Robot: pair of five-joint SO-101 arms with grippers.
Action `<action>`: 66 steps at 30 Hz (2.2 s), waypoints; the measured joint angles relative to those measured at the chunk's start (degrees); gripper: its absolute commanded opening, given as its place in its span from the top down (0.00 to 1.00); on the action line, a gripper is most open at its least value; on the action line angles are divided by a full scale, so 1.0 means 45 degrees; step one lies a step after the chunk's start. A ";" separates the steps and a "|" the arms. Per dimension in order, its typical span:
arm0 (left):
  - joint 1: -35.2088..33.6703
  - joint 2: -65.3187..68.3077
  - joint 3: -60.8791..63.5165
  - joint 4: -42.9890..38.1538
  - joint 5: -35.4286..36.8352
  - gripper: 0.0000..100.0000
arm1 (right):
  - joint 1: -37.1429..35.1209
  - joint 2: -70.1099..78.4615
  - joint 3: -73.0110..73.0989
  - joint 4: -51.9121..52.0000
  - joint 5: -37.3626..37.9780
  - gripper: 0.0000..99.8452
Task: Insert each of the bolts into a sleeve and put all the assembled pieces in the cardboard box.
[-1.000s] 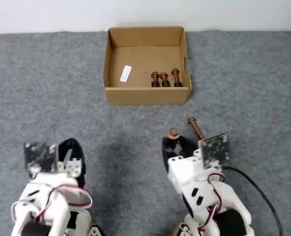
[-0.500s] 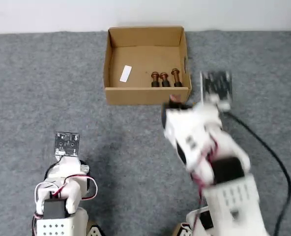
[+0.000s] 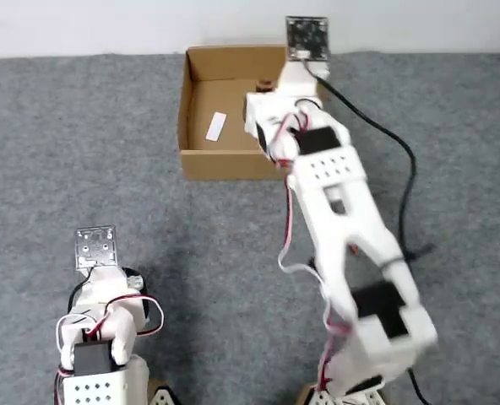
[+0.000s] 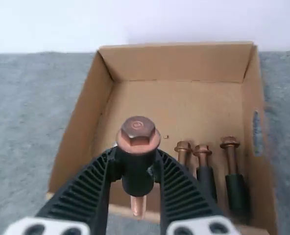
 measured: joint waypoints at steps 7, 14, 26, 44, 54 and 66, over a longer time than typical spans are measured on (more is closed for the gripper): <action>0.0020 0.0000 0.0000 0.0000 0.0000 0.99 | -0.0020 0.4376 -0.3184 0.0000 0.1836 0.99; 0.0020 0.0000 0.0000 0.0000 0.0000 0.99 | -0.0449 0.6330 -0.4181 0.0586 0.2696 0.96; 0.0020 0.0000 0.0000 0.0000 0.0000 0.99 | -0.0723 0.7189 -0.5431 0.2149 0.2696 0.85; 0.0020 0.0000 0.0000 0.0000 0.0000 0.99 | -0.1153 0.3321 -0.5431 0.7560 0.1993 0.85; 0.0020 0.0000 0.0000 0.0000 0.0039 0.99 | -0.1153 0.1563 -0.5431 1.2405 -0.0567 0.85; 0.0020 0.0000 0.0000 0.0000 0.0098 0.99 | -0.1153 -0.1074 -0.2481 1.3714 -0.4044 0.85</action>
